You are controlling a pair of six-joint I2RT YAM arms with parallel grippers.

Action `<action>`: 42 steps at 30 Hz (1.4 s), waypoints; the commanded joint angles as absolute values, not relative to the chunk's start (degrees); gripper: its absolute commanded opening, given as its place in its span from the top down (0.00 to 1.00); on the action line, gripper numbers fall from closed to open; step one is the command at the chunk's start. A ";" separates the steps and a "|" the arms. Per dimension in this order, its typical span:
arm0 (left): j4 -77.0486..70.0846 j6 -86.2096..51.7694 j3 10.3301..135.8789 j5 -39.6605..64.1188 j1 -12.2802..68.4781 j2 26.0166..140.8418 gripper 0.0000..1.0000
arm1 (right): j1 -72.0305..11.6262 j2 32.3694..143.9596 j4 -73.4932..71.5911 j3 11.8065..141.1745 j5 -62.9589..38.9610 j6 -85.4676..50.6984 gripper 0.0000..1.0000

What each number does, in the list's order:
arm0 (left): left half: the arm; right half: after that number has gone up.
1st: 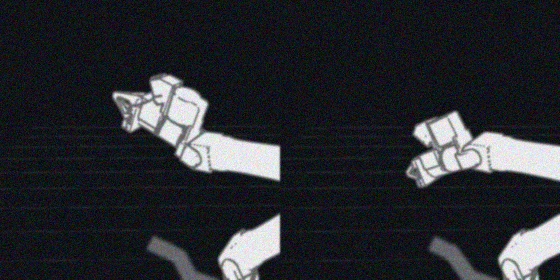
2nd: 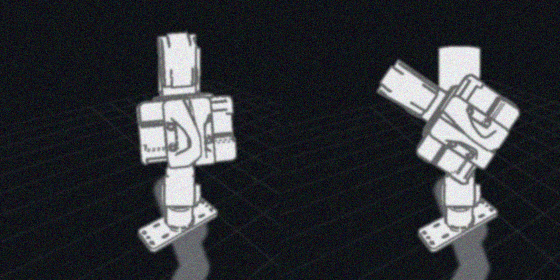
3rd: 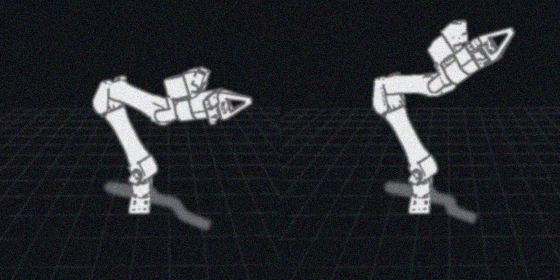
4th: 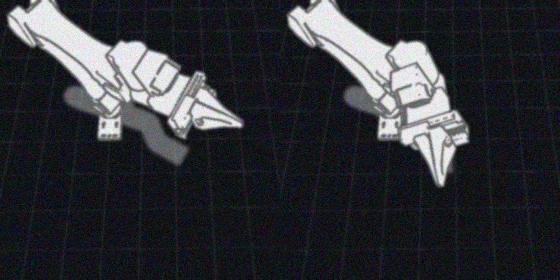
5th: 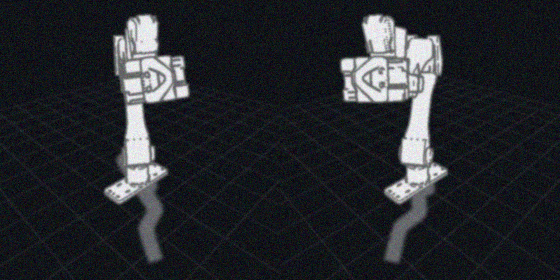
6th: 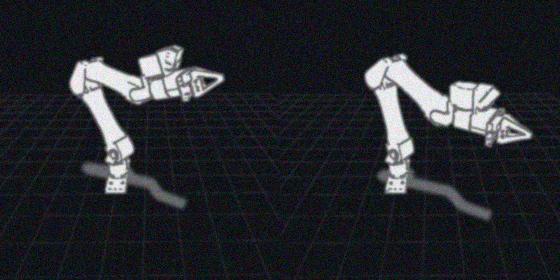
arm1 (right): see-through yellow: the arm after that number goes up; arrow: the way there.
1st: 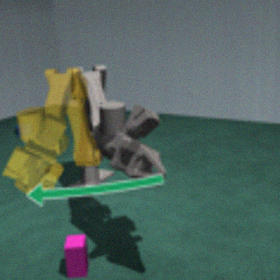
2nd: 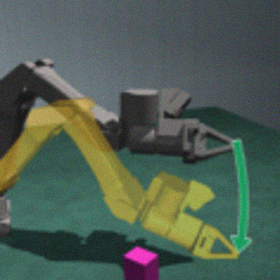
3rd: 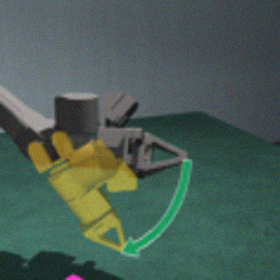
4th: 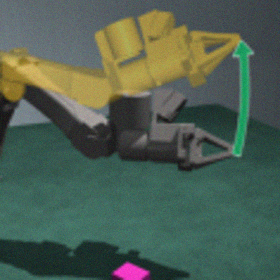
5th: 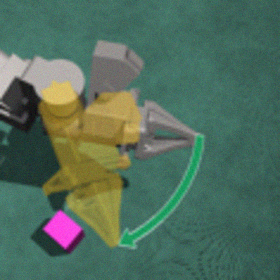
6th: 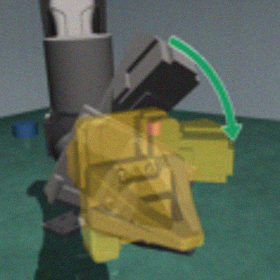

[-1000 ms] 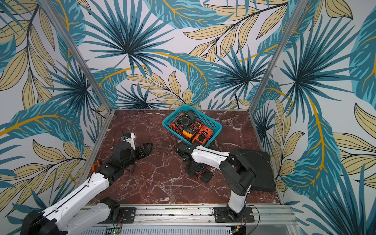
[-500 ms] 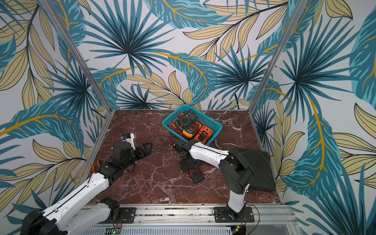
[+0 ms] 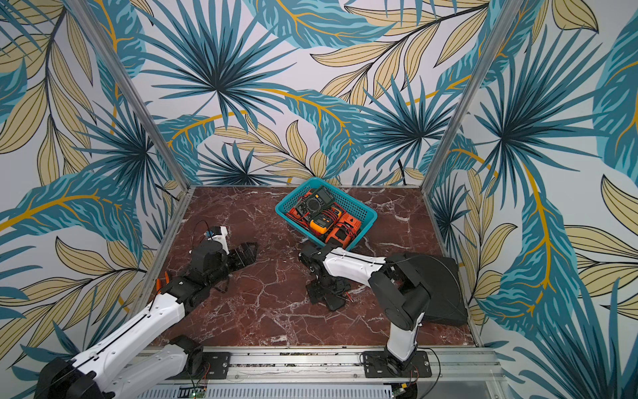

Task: Put the multimeter into the basket
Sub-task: Pick up the multimeter from the center of the board, then place the multimeter in the basket.

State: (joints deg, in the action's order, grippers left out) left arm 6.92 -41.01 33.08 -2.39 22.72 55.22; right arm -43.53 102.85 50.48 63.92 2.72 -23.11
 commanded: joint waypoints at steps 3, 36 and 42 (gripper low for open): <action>6.93 -41.07 31.81 -2.92 22.48 54.32 0.00 | -43.93 102.18 47.86 63.07 1.13 -22.59 0.10; 6.24 -38.52 32.87 -0.68 22.24 58.64 0.00 | -38.99 103.72 59.77 104.10 30.74 -41.33 0.63; 5.45 -38.42 32.87 0.35 22.24 59.72 0.00 | -35.95 104.61 58.63 102.85 30.21 -44.53 0.63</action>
